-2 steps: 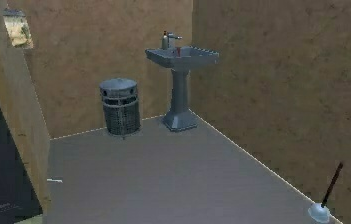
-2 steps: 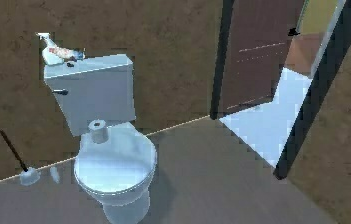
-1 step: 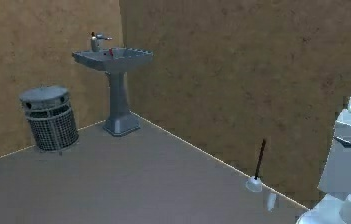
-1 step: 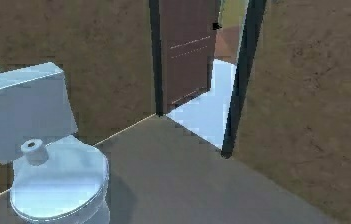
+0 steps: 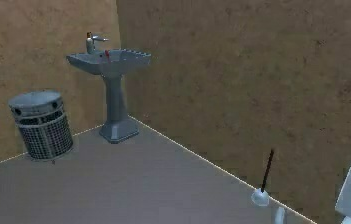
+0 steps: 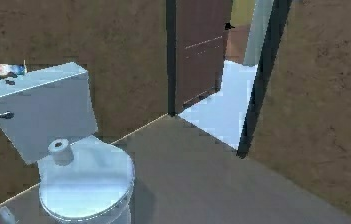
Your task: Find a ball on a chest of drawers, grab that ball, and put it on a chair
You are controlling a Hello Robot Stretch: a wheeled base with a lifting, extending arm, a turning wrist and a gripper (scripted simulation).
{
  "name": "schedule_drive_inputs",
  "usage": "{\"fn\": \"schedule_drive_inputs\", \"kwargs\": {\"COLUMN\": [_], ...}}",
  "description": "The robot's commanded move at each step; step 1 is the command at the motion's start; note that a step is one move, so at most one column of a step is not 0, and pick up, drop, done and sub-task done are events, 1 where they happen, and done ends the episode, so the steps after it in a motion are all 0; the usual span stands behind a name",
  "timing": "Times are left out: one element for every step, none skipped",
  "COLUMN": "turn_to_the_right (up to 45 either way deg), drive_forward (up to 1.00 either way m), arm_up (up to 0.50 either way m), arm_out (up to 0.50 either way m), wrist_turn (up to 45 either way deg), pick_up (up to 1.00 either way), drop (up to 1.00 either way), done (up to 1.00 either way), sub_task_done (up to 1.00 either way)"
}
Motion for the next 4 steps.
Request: {"fn": "schedule_drive_inputs", "kwargs": {"turn_to_the_right": [-45.0, -39.0, 0.0, -36.0], "drive_forward": [0.00, 0.00, 0.40, 0.00], "arm_up": [0.00, 0.00, 0.00, 0.00], "arm_out": [0.00, 0.00, 0.00, 0.00], "wrist_turn": [0.0, 0.0, 0.0, 0.0], "pick_up": [0.00, 0.00, 0.00, 0.00], "drop": [0.00, 0.00, 0.00, 0.00], "done": [0.00, 0.00, 0.00, 0.00], "sub_task_done": [0.00, 0.00, 0.00, 0.00]}}
